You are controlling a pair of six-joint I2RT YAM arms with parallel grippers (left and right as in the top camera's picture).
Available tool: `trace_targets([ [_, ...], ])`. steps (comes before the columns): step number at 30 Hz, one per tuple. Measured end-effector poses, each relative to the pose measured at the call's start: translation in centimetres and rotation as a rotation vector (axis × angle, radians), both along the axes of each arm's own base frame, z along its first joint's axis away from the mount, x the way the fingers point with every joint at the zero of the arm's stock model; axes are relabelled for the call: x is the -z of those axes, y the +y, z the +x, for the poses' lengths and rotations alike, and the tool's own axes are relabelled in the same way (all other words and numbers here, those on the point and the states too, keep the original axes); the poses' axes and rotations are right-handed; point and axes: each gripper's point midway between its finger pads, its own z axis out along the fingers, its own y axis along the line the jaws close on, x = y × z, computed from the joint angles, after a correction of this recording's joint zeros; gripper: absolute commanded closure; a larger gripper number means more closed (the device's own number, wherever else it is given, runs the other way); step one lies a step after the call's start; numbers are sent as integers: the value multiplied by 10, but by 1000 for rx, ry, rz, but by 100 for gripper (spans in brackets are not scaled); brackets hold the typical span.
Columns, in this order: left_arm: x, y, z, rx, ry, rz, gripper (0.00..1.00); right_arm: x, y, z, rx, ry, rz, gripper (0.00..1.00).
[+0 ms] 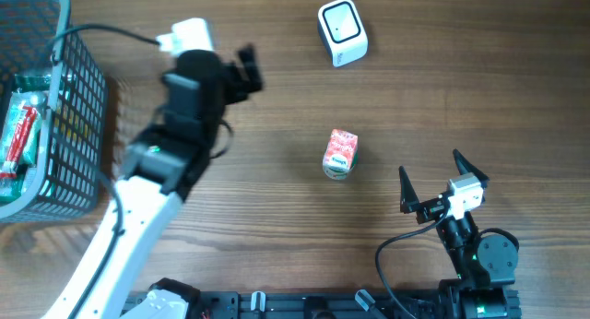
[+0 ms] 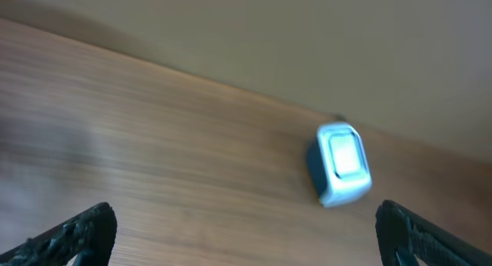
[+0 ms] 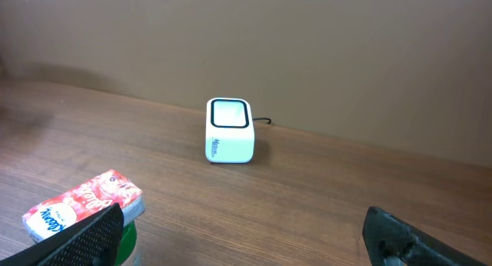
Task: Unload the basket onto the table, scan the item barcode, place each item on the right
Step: 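Move the left gripper back into the basket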
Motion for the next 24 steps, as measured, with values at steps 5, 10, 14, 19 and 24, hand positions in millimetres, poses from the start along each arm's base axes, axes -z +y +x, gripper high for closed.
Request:
trace_targets([
  [5,-26,67,-5,-120,19,-29,1,0,0,0,0,0,0,0],
  [10,-92,125,-14,-215,-62,-70,0,0,0,0,0,0,0,0],
  [14,-98,146,-24,-252,-50,-63,0,0,0,0,0,0,0,0],
  [19,-62,167,-29,-303,91,-60,0,0,0,0,0,0,0,0],
  [24,-35,179,-22,-329,181,-64,0,0,0,0,0,0,0,0],
])
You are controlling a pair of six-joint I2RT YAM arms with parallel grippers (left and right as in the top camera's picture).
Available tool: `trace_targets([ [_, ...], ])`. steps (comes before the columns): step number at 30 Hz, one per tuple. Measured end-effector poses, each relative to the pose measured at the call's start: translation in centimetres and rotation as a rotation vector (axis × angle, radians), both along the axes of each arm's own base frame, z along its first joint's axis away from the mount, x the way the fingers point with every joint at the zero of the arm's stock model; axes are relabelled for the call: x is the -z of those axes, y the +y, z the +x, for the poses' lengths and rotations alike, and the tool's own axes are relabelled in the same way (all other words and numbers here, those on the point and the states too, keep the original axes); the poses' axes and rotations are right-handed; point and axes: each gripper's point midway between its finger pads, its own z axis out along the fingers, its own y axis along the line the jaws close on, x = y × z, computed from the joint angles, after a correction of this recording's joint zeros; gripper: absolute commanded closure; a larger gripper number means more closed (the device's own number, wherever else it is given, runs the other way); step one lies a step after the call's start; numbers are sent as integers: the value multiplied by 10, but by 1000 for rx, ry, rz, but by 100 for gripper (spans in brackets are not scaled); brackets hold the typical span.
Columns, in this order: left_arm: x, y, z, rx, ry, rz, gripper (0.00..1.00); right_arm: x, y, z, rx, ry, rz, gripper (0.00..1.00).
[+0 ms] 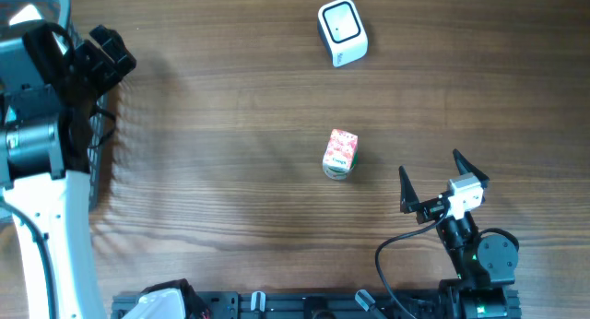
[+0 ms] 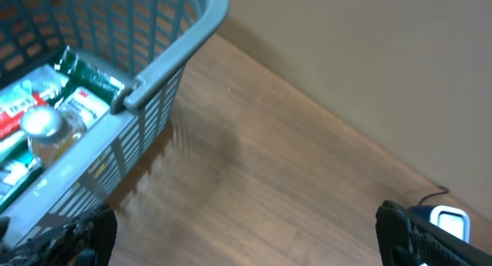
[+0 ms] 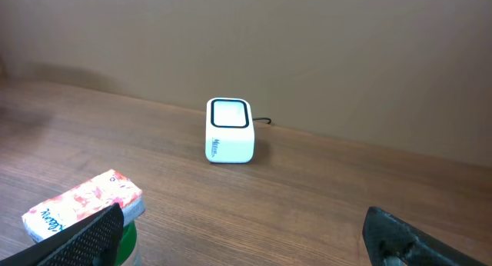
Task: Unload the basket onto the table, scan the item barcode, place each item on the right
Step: 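Move the left gripper back into the basket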
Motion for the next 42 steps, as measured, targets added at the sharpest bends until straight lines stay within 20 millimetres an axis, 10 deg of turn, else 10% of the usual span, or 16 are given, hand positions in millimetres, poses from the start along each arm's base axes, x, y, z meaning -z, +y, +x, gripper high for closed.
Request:
trace_targets([
  [15,48,14,10,-30,157,-7,0,0,0,0,0,0,0,0],
  [35,13,72,34,-40,-36,73,0,0,0,0,0,0,0,0],
  [42,1,126,16,-152,-86,89,0,0,0,0,0,-1,-3,0],
])
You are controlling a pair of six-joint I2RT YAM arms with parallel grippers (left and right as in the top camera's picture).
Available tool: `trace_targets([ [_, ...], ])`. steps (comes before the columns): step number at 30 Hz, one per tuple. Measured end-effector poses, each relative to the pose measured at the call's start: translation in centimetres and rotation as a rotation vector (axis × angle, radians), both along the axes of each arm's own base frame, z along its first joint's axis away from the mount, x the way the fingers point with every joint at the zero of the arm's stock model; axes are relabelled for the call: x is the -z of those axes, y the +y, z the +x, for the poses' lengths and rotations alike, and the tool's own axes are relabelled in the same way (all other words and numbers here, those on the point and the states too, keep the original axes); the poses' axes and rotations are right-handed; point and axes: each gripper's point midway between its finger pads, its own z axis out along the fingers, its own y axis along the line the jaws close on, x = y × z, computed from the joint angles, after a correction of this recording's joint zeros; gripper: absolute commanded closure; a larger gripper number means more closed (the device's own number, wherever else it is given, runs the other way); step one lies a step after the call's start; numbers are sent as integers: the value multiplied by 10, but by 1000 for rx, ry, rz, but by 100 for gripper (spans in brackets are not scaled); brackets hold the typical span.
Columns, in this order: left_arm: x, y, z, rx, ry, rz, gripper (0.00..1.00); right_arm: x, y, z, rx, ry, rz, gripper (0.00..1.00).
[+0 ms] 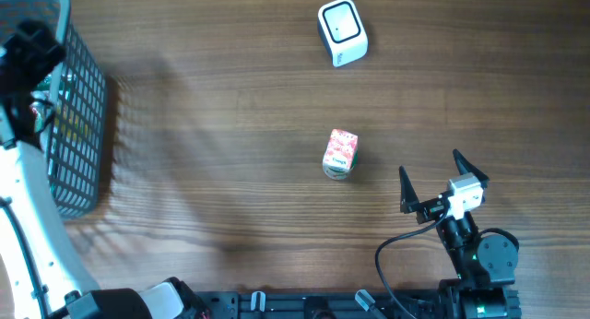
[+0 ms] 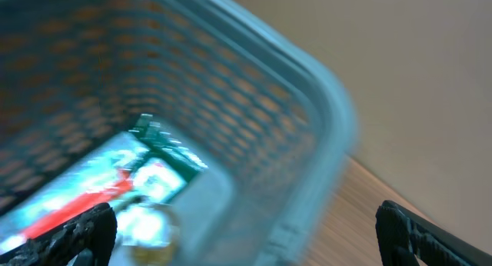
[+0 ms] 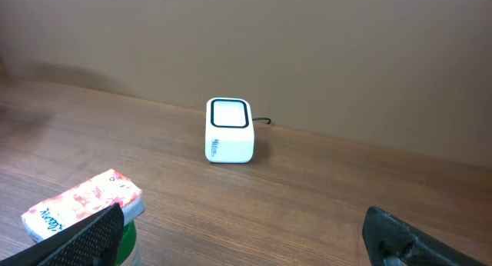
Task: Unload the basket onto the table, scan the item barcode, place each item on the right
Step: 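Move the left gripper back into the basket, then grasp the yellow Vim bottle by its cap with the left gripper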
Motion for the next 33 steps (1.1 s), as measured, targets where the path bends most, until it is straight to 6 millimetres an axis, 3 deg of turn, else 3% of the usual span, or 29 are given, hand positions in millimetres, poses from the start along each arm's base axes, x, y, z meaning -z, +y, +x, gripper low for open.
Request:
trace_targets([
  [6,17,47,-34,-126,58,-28,0,0,0,0,0,0,0,0],
  [9,42,61,-36,-143,124,-57,0,0,0,0,0,0,0,0],
  [13,85,61,-21,-67,202,-118,0,0,0,0,0,0,0,0],
  [21,137,57,-10,26,297,-200,0,0,0,0,0,0,0,0],
  [27,166,55,-9,47,357,-251,27,0,0,0,0,0,0,0],
  [33,183,51,-11,62,400,-284,39,0,0,0,0,0,0,0],
])
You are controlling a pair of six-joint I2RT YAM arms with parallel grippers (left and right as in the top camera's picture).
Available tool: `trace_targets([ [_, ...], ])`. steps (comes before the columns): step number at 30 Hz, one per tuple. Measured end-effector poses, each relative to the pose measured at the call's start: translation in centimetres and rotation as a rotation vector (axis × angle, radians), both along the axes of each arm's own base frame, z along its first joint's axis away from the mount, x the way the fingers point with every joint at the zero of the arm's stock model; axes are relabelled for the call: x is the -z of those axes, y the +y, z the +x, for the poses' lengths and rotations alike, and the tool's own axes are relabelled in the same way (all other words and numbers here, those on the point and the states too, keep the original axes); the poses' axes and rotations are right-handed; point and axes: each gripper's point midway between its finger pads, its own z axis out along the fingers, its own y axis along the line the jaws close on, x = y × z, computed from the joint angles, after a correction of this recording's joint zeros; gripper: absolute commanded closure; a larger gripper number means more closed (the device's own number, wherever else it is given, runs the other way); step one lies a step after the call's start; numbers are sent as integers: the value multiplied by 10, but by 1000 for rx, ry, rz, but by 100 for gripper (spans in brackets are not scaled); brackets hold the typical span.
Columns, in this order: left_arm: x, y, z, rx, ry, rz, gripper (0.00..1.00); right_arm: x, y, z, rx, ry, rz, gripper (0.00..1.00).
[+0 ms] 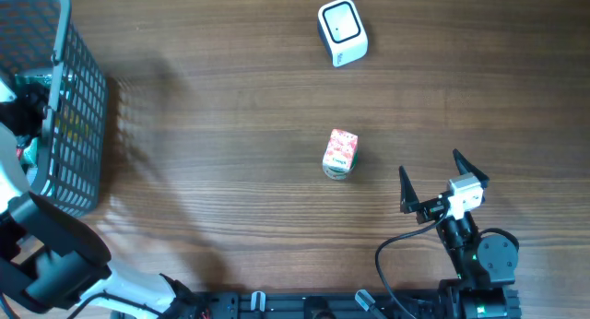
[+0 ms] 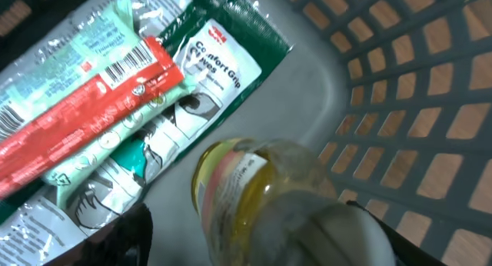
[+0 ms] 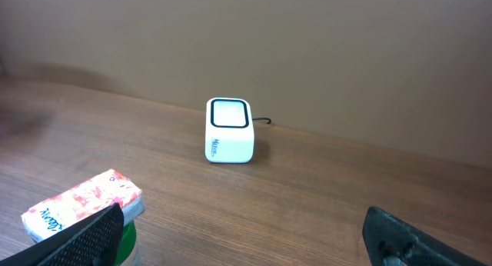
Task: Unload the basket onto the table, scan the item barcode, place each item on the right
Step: 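Grasp the yellow Vim bottle by its cap with the left gripper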
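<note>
My left gripper (image 2: 254, 243) is down inside the grey mesh basket (image 1: 78, 98), open. Its dark fingers (image 2: 127, 231) stand on either side of a bottle (image 2: 261, 181) of yellow liquid with a pale cap. Green and red packets (image 2: 115, 104) lie beside the bottle. A red-and-white carton (image 1: 340, 151) stands mid-table, also visible as the carton (image 3: 84, 201) at the left of the right wrist view. The white scanner (image 1: 342, 31) sits at the back, its window (image 3: 229, 114) facing up. My right gripper (image 3: 242, 235) rests open near the front right, with nothing between its fingers.
The basket's mesh walls (image 2: 415, 104) close in around the left gripper. The scanner's cable (image 3: 265, 121) runs off behind it. My left arm (image 1: 46, 254) reaches up along the table's left edge.
My left gripper was above the basket looking in; now it is low inside, with the bottle between its open fingers. The right arm, carton and scanner have not moved.
My left gripper was open over the table, left of the scanner. Then it was by the basket's corner, then over the basket's inside. Now it sits down in the basket around the bottle. The right gripper stayed open at the front right throughout.
</note>
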Motion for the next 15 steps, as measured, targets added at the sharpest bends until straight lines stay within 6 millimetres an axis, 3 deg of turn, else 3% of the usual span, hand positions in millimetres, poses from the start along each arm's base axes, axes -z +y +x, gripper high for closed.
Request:
trace_targets([
  [2,4,0,0,1,8,-8,54,0,0,0,0,0,0,0],
  [15,7,2,4,3,-1,-2,60,0,0,0,0,0,0,0],
])
